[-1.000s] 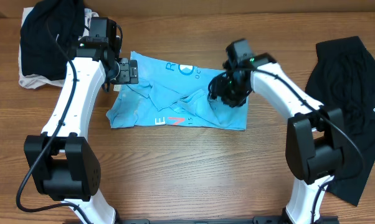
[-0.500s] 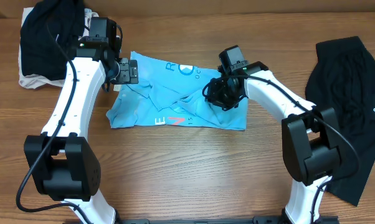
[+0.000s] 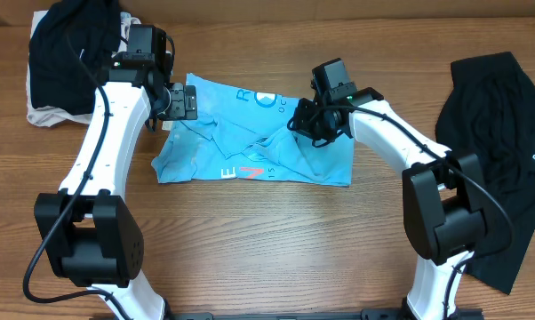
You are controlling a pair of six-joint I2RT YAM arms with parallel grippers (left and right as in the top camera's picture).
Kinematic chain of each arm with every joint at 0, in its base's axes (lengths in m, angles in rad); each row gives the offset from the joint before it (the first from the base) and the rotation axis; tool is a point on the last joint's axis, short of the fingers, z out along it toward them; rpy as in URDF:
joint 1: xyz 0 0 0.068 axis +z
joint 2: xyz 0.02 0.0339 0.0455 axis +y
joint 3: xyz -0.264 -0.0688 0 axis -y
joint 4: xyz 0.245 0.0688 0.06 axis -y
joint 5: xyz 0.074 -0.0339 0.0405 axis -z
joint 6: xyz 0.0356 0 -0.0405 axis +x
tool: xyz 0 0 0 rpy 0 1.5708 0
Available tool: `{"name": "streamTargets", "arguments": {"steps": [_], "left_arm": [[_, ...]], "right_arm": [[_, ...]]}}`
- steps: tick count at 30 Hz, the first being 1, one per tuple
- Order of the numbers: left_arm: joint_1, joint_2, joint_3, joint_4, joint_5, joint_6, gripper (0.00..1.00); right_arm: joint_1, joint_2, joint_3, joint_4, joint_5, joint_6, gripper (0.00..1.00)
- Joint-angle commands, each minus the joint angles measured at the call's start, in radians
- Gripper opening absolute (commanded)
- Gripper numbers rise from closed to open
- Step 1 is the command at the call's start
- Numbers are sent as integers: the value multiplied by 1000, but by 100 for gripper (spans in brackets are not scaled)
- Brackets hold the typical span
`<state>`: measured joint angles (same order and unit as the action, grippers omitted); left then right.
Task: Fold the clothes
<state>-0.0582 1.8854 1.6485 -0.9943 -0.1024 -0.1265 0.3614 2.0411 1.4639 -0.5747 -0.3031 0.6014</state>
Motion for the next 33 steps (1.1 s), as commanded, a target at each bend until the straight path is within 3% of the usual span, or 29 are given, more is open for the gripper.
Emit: {"name": "streamTargets", "arguments": {"steps": [1, 10, 11, 14, 15, 18, 25, 29, 31, 33], "left_arm": [[8, -6, 23, 4, -12, 19, 100], [8, -6, 23, 6, -12, 19, 100], [8, -6, 23, 6, -12, 19, 100], [8, -6, 23, 5, -12, 19, 100], [8, -6, 23, 5, -12, 19, 100], [8, -6, 23, 6, -12, 19, 100], [8, -6, 23, 5, -12, 18, 100], [8, -6, 23, 5, -11, 18, 100], [8, -6, 23, 5, -9, 18, 100], [8, -6, 23, 5, -9, 18, 100]], "right_arm": [[-2, -16, 48, 58, 2, 5, 10], [-1, -15, 48, 306, 42, 5, 12], [0, -15, 48, 320, 53, 5, 22], [1, -15, 48, 328, 59, -6, 95], [1, -15, 48, 313, 56, -6, 100], [1, -15, 48, 240, 54, -15, 100], [0, -15, 40, 19, 40, -195, 99], [19, -14, 13, -8, 40, -310, 81], [28, -14, 6, -5, 40, -336, 64], [37, -10, 2, 5, 40, -359, 54]]}}
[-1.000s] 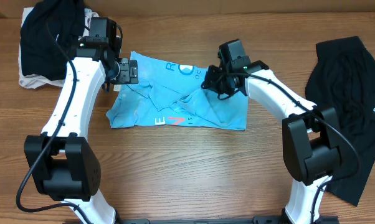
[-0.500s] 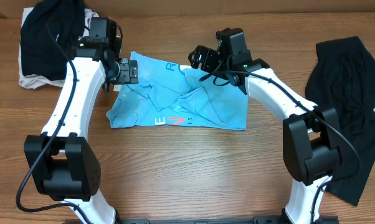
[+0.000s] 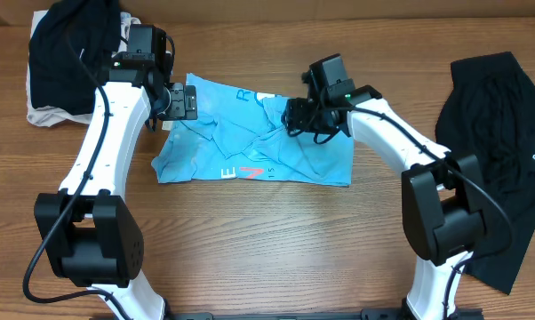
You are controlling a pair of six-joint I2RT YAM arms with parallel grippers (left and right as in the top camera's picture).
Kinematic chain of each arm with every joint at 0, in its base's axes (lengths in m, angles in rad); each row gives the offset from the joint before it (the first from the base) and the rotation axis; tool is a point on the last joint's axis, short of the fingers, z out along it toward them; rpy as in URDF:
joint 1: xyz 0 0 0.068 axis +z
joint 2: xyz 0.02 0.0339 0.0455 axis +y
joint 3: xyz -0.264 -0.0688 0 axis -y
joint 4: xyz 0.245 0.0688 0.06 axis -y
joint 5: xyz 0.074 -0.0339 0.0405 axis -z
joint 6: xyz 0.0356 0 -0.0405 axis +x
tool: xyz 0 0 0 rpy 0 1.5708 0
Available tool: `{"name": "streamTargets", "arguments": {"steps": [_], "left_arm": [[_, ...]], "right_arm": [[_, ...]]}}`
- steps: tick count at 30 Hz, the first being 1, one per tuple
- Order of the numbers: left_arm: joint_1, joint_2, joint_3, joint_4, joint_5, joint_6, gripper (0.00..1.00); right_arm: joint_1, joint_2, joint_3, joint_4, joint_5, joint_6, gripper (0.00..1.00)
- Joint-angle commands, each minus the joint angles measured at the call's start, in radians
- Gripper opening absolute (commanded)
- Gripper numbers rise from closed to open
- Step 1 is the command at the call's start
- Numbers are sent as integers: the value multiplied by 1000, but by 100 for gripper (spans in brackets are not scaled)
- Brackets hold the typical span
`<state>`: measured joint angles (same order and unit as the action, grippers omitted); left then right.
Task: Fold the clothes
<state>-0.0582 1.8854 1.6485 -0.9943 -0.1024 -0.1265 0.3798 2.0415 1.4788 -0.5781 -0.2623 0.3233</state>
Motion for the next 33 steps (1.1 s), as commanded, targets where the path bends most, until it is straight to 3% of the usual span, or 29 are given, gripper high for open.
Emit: {"name": "streamTargets", "arguments": {"steps": [1, 20, 28, 33], "left_arm": [[7, -6, 23, 5, -9, 18, 100], [8, -6, 23, 5, -9, 18, 100], [8, -6, 23, 5, -9, 18, 100], [8, -6, 23, 5, -10, 19, 100]], "right_arm": [[21, -5, -14, 13, -1, -93, 52], [24, 44, -13, 30, 3, -182, 47], [25, 45, -13, -4, -40, -249, 4], [7, 28, 10, -35, -66, -249, 4]]}}
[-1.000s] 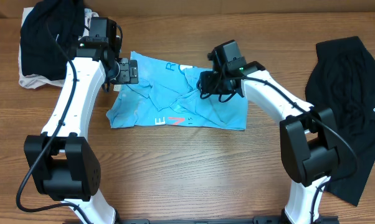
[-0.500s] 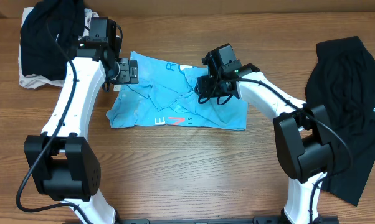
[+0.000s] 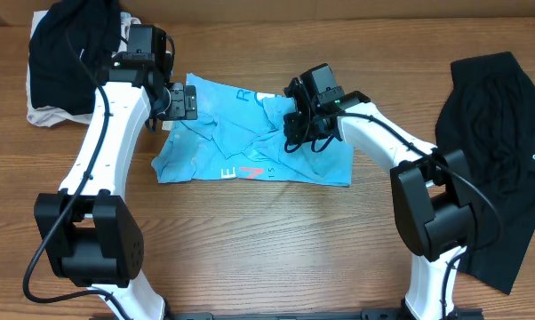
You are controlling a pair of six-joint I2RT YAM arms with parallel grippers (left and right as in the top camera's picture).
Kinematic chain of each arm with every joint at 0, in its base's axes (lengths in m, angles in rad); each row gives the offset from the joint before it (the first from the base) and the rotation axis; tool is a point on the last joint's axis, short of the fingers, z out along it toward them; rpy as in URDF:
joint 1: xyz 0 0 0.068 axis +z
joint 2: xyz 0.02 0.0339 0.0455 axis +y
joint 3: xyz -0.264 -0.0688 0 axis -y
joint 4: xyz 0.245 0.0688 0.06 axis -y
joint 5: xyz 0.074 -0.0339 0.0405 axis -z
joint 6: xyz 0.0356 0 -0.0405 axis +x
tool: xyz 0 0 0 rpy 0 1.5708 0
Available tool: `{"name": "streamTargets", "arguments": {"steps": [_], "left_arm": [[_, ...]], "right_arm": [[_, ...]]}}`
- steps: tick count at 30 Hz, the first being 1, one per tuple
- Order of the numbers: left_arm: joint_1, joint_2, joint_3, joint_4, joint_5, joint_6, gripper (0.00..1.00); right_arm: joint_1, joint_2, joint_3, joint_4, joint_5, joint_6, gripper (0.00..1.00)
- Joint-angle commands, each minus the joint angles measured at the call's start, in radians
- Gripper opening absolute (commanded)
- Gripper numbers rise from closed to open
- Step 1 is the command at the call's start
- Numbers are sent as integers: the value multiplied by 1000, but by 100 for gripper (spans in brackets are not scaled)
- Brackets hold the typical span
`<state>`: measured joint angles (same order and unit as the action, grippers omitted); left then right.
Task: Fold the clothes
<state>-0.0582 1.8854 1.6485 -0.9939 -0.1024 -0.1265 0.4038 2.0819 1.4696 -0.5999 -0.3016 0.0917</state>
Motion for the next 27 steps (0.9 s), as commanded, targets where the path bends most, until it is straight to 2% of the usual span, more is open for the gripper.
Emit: {"name": "streamTargets", "arguments": {"steps": [1, 13, 18, 22, 23, 24, 25, 27], "left_arm": [[8, -6, 23, 5, -10, 19, 100], [8, -6, 23, 11, -9, 18, 100], [7, -6, 23, 10, -8, 18, 100], [8, -6, 23, 3, -8, 18, 100], [7, -6, 23, 3, -8, 18, 100], [7, -6, 23, 3, -8, 18, 100], [7, -6, 23, 3, -8, 18, 100], [7, -6, 23, 3, -8, 18, 100]], "right_arm": [[-23, -22, 31, -27, -35, -18, 4], [-16, -175, 133, -233, -116, -109, 4], [46, -164, 118, -298, -176, -126, 4], [152, -148, 98, -300, -175, -125, 4], [173, -144, 98, -298, -174, -122, 6], [199, -140, 98, -294, -172, -121, 12], [223, -137, 98, -288, -172, -122, 23], [270, -133, 98, -276, -171, -122, 34]]}}
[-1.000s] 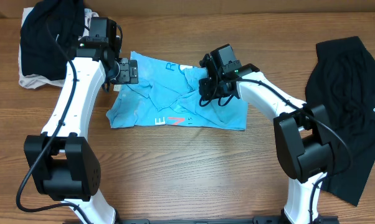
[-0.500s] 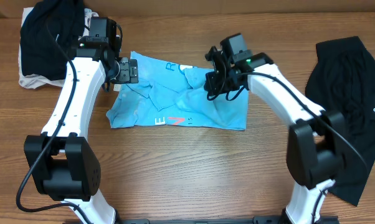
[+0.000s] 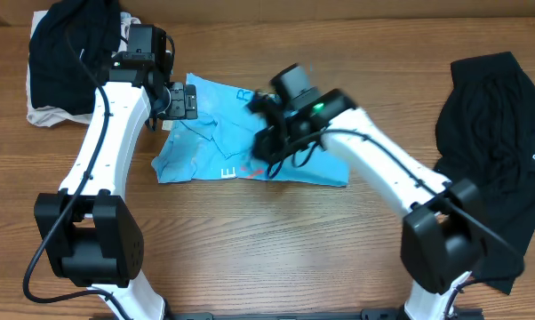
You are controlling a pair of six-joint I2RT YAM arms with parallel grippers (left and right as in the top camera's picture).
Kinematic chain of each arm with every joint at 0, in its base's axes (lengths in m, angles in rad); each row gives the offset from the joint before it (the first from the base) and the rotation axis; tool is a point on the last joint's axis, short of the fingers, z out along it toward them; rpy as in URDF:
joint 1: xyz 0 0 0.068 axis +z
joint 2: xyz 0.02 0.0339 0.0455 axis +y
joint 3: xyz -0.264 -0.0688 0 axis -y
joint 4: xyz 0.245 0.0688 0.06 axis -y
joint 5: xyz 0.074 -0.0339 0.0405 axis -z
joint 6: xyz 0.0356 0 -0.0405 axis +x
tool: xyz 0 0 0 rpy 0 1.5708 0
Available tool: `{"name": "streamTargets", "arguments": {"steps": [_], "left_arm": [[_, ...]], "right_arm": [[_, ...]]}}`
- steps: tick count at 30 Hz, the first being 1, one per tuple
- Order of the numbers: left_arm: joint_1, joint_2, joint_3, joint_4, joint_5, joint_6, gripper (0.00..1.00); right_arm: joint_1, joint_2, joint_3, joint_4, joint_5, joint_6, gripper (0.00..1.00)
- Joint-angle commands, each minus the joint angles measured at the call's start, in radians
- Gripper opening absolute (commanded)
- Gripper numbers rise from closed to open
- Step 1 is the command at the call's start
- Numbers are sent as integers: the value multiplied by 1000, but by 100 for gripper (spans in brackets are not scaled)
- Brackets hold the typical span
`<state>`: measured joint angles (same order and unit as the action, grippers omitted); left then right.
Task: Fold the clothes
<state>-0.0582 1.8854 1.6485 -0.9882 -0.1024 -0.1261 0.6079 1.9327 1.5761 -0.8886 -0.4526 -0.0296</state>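
Observation:
A light blue shirt (image 3: 210,147) with printed letters lies crumpled on the wooden table, its middle bunched into folds. My right gripper (image 3: 263,149) is low over the shirt's middle. It is blurred by motion and appears shut on a gathered fold of the blue fabric. My left gripper (image 3: 186,100) rests at the shirt's upper left edge; its jaws are too dark to read from above. The right arm hides the shirt's upper right part.
A black garment (image 3: 499,151) lies spread along the table's right side. A dark pile of clothes (image 3: 67,49) sits at the back left on a white cloth (image 3: 43,116). Bare wood (image 3: 267,240) shows in front of the shirt.
My right gripper has moved left and toward the front, from the shirt's upper middle to its centre. The fabric under it has shifted with it. The left arm has not moved.
My right gripper stood over the shirt's upper right part. Then it was slightly farther left with fabric bunched up at its fingers, and then lower at the same spot. Now it is at the shirt's centre. My left gripper stayed at the upper left edge throughout.

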Motion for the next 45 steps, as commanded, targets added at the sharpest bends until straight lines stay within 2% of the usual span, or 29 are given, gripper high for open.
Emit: {"name": "streamTargets", "arguments": {"steps": [1, 2, 6, 8, 12, 18, 23, 32, 45], "left_arm": [[7, -6, 23, -2, -8, 18, 100], [7, -6, 23, -3, -8, 18, 100], [8, -6, 23, -10, -8, 18, 100], [7, -6, 23, -18, -8, 18, 100], [8, -6, 23, -43, -5, 23, 100], [8, 11, 21, -43, 177, 211, 100], [8, 79, 21, -19, 282, 310, 100], [8, 235, 21, 18, 287, 309, 100], [79, 254, 20, 95, 279, 329, 100]], "right_arm": [[85, 16, -8, 20, -20, 0, 40], [100, 16, -8, 26, -20, 0, 47], [117, 16, -8, 38, -20, 27, 57], [101, 14, -8, 34, -20, 34, 68], [39, 8, 8, 10, -8, 85, 77], [-113, 5, 23, -28, 44, 192, 81], [-220, 5, 23, -66, 77, 194, 84], [-301, 5, 22, -119, 199, 186, 88], [-303, 5, 21, -162, 201, 200, 88]]}}
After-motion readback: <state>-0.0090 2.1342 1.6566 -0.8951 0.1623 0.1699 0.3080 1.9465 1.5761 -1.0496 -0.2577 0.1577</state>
